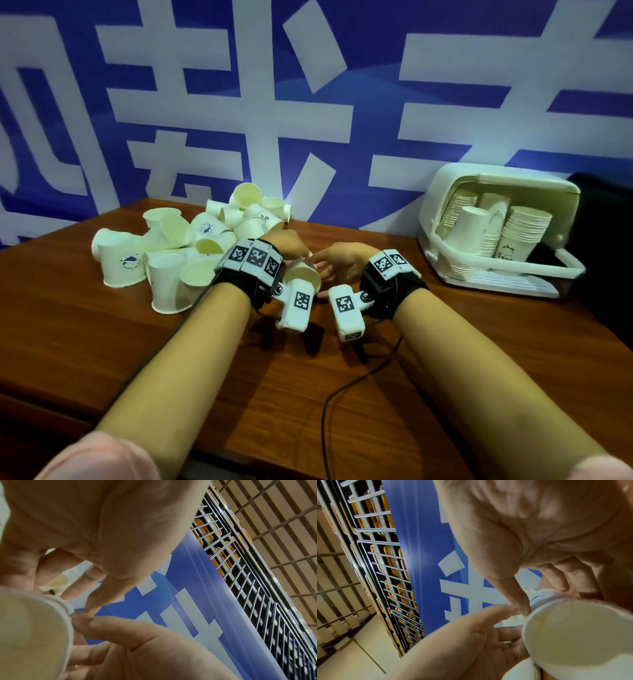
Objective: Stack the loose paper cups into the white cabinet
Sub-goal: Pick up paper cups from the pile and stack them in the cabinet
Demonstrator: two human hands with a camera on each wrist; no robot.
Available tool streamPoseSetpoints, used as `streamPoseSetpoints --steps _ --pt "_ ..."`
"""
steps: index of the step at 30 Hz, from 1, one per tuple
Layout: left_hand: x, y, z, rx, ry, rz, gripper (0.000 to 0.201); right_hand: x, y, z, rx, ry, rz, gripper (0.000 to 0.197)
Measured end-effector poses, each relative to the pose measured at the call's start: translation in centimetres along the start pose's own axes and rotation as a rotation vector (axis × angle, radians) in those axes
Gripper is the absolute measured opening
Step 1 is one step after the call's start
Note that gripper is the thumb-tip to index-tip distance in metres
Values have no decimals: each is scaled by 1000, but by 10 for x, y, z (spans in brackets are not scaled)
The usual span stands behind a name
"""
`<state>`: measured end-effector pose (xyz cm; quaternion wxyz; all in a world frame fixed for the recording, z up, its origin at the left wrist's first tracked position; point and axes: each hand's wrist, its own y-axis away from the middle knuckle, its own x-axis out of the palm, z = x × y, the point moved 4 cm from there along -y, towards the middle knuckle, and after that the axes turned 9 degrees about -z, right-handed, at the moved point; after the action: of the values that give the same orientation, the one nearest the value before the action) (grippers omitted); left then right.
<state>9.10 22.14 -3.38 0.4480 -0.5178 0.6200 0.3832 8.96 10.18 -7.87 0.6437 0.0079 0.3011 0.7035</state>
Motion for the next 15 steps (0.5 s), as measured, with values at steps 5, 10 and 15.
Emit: streamPoseSetpoints --steps 5,10,15 --pt "5 -2 -46 65 133 -39 29 -53 15 -11 -43 -2 -123 27" --pt "3 -10 -100 168 311 -131 38 -113 32 -17 -117 0 -338 40" --pt "8 -29 -148 260 530 -113 48 -162 47 -20 -261 115 -511 45"
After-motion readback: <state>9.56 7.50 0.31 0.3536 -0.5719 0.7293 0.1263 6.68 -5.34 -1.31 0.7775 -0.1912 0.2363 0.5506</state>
